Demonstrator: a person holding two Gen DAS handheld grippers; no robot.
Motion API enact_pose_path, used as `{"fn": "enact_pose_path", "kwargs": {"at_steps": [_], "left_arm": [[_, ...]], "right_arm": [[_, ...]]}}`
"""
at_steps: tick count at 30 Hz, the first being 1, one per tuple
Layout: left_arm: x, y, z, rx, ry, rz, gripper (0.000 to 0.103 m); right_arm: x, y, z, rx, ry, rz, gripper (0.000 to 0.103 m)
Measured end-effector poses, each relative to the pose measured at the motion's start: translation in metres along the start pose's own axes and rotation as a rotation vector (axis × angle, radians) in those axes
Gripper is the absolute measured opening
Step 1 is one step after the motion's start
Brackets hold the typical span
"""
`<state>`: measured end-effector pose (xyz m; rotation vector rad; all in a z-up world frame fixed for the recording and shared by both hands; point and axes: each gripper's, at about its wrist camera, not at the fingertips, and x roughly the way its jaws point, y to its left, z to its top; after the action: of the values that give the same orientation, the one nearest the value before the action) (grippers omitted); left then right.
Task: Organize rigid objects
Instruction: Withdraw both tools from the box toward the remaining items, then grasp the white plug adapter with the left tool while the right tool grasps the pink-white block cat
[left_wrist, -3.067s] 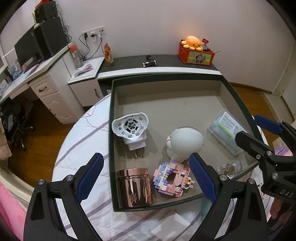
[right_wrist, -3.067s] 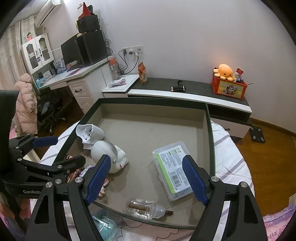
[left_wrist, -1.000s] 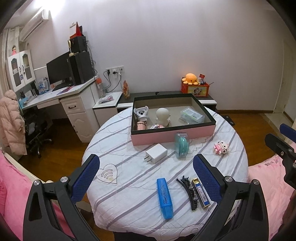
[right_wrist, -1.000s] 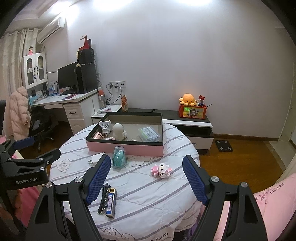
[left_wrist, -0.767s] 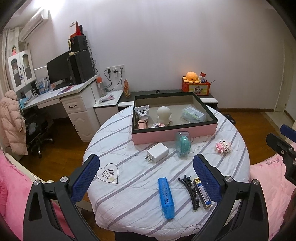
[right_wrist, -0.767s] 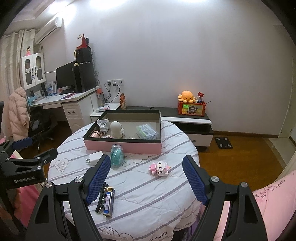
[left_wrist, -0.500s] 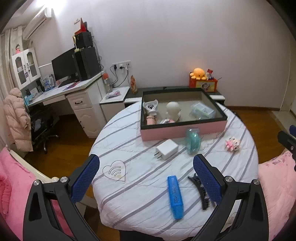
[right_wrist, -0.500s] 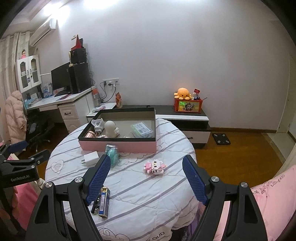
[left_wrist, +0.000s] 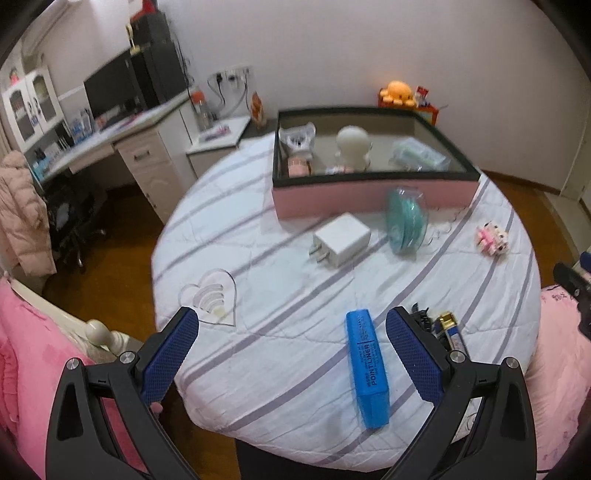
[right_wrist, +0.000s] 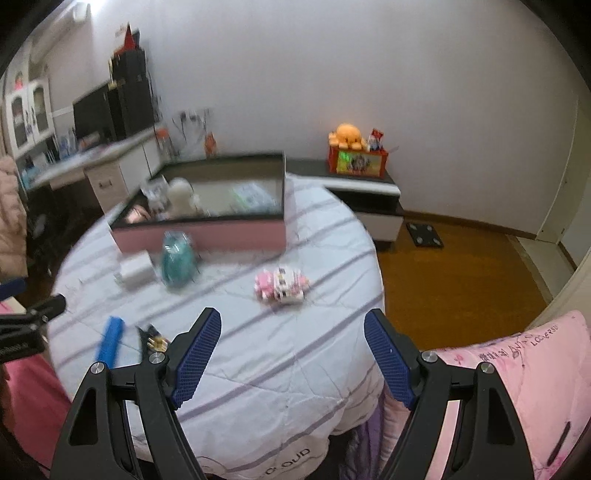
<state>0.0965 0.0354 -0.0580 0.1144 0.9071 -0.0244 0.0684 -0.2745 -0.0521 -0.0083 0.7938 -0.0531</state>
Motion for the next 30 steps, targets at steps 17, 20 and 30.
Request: {"fn": "enact_pose_path", "kwargs": {"at_steps": [17,20,30], "left_arm": [[0.086,-0.011,0.036,-0.003,0.180,-0.023,0.103],[0.097,-0.015,0.043,0.002,0.192,-0.046,0.103],[0.124,-0.024,0.057,0.007,0.232,-0.056,0.103]], "right_arm": [[0.110,0.001,0.020,0.000,0.222,-0.014,0.081],[0.123,0.001,0.022,-0.003,0.249,-0.002,0.081],[0.140,0.000,0.030,0.019,0.200,0.066,0.081]]}}
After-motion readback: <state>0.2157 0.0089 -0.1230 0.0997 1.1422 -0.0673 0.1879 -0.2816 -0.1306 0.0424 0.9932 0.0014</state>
